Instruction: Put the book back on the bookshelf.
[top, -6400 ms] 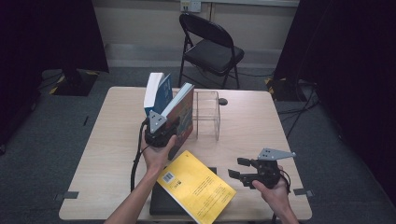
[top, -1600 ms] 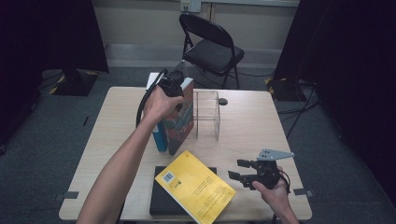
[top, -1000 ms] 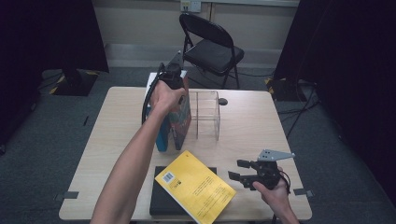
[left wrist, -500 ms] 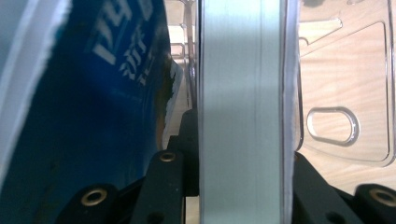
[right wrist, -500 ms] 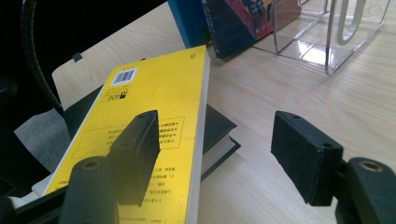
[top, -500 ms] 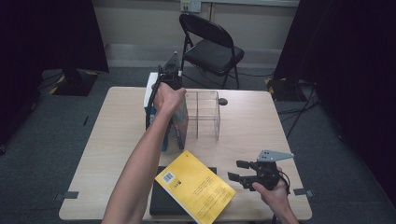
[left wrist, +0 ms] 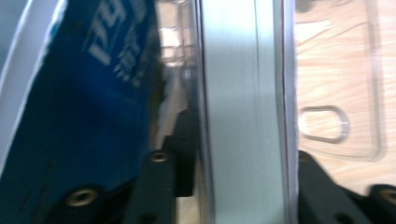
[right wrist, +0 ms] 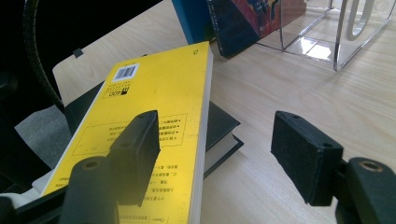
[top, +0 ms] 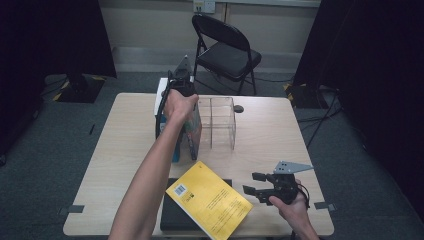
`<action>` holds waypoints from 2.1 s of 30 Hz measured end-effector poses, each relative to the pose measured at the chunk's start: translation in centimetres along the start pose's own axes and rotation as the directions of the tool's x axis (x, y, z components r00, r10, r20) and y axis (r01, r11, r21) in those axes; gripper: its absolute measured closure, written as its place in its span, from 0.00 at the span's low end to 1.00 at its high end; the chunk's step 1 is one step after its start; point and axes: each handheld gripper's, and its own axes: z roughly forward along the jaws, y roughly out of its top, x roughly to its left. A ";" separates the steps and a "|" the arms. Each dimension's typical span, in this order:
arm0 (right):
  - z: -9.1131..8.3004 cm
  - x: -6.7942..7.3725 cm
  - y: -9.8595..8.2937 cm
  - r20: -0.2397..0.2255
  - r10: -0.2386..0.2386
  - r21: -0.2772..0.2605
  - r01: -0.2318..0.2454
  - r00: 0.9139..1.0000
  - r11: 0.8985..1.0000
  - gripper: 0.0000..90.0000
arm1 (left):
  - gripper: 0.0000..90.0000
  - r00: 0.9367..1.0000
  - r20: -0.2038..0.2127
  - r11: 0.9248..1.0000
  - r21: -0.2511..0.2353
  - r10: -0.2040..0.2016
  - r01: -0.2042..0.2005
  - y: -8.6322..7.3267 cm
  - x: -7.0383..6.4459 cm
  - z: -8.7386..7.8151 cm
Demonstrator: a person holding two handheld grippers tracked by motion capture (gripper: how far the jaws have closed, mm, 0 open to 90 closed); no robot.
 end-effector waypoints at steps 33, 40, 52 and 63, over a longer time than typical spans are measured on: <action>0.3 0.0 0.0 0.000 0.001 0.008 -0.001 1.000 1.000 0.36 | 0.44 0.976 0.085 0.951 -0.257 0.200 -0.172 -1.8 1.6 -2.3; 0.4 0.1 0.0 -0.003 -0.001 0.012 0.001 1.000 1.000 0.36 | 0.47 0.964 0.112 0.927 -0.319 0.241 -0.195 -2.8 2.2 -2.3; 0.8 0.3 0.0 -0.010 -0.003 0.021 0.004 1.000 1.000 0.36 | 0.44 0.941 0.077 0.883 -0.380 0.329 -0.277 -5.1 1.6 -3.3; 0.8 0.3 0.0 -0.007 -0.003 0.022 0.003 1.000 1.000 0.36 | 0.44 0.905 0.086 0.816 -0.474 0.417 -0.331 -7.9 2.3 -4.1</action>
